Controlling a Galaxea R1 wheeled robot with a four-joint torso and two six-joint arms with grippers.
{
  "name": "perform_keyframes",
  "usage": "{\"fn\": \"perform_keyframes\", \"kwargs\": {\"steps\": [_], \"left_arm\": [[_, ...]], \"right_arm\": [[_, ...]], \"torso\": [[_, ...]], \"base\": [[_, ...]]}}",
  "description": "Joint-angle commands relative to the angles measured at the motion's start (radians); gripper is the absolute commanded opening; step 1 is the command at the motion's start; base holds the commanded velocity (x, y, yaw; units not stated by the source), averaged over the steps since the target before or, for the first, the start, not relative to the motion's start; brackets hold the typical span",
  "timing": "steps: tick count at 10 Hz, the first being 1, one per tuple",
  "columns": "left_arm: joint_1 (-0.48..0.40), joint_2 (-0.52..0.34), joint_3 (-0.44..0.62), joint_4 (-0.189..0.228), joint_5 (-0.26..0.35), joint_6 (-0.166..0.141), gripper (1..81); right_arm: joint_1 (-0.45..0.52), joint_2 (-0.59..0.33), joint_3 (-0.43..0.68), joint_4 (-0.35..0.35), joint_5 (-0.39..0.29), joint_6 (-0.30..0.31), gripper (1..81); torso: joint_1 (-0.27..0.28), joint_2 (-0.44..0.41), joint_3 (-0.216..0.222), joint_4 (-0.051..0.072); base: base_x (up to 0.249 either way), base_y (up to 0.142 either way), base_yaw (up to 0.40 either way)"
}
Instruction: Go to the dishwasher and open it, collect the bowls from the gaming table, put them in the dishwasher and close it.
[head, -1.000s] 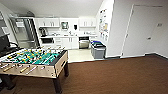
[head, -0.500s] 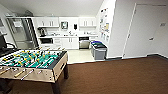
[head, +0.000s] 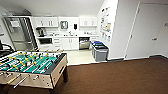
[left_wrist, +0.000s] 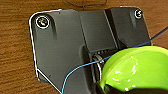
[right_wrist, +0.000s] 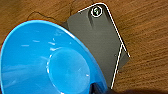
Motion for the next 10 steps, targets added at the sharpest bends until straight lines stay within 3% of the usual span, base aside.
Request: {"fn": "perform_keyframes", "kwargs": {"steps": [1,6,10], "left_arm": [[-0.038,-0.004,0.002,0.006,0.043,0.007,1.0],[-0.038,-0.002,0.002,0.006,0.043,0.007,1.0],[-0.038,-0.004,0.002,0.006,0.043,0.007,1.0]], "right_arm": [[0.037,-0.012,0.003,-0.012,-0.045,-0.004,1.0],[0.037,-0.012,0.003,-0.012,-0.046,-0.004,1.0],[0.037,-0.012,0.0,-0.012,-0.046,-0.004,1.0]], "torso": [[0.0,0.0,0.0,0.0],[0.0,0.0,0.0,0.0],[0.0,0.0,0.0,0.0]], "base": [[0.253,-0.063,0.0],[0.247,-0.085,0.0],[0.222,0.0,0.0]]}}
